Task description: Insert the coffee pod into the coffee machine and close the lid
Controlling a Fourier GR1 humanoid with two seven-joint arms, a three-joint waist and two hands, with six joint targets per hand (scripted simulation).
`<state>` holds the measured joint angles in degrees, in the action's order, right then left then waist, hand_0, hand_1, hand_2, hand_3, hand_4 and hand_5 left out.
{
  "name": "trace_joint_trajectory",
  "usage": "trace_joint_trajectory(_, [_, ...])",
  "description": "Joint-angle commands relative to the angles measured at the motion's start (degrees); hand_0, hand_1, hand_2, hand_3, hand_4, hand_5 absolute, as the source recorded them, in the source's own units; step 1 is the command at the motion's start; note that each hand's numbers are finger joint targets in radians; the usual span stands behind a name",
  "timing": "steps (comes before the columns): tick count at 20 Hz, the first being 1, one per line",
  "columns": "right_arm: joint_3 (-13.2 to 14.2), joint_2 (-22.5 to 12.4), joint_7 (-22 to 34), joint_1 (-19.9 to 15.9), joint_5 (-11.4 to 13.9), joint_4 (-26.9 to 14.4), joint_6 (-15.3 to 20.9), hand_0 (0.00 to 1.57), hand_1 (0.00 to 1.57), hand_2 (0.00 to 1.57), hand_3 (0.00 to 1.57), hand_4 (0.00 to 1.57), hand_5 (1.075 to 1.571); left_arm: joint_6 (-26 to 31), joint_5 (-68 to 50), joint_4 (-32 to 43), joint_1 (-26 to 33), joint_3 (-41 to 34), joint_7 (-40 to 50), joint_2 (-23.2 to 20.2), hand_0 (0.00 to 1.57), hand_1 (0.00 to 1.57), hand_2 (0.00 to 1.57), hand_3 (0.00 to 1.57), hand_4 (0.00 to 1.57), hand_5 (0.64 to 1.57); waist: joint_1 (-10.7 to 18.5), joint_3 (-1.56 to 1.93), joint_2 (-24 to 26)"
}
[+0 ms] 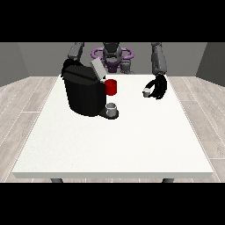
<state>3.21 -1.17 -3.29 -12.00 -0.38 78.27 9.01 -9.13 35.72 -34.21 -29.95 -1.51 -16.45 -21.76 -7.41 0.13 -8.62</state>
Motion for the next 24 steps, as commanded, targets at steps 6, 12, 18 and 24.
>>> trace_joint_trajectory(6, [1.5, 0.0, -1.0, -0.6, -0.9, -5.2, 0.1, 0.0, 0.0, 0.0, 0.0, 0.5, 1.571, 5.2, 1.3, -1.7, -5.5, 1.5, -2.1, 0.6, 1.47, 1.47, 1.47, 1.41, 0.61, 1.571, 1.2, -0.11, 1.7])
trace_joint_trajectory(12, [4.0, -2.6, -4.6, -1.3, -2.9, -9.6, -3.0, 0.0, 0.0, 0.0, 0.0, 0.44, 1.571, 10.4, 0.5, -5.7, -9.8, 1.5, -0.9, 0.7, 1.32, 1.32, 1.38, 1.35, 0.58, 1.571, 2.2, -0.1, 3.3])
trace_joint_trajectory(18, [0.5, -0.9, -0.3, 1.7, -1.7, -7.0, -2.9, 0.0, 0.0, 0.0, 0.0, 0.49, 1.571, 18.5, -1.0, -7.0, -12.4, 0.9, 0.1, -1.1, 1.25, 1.25, 1.33, 1.29, 0.57, 1.571, 0.2, -0.13, 8.6])
trace_joint_trajectory(24, [-0.6, 0.4, 1.5, -2.6, -1.5, -3.8, -1.0, 0.0, 0.0, 0.0, 0.0, 0.5, 1.571, 18.5, -0.7, -6.5, -19.4, -2.2, 4.3, -3.5, 1.25, 1.25, 1.33, 1.28, 0.54, 1.571, -2.7, -0.14, 4.6])
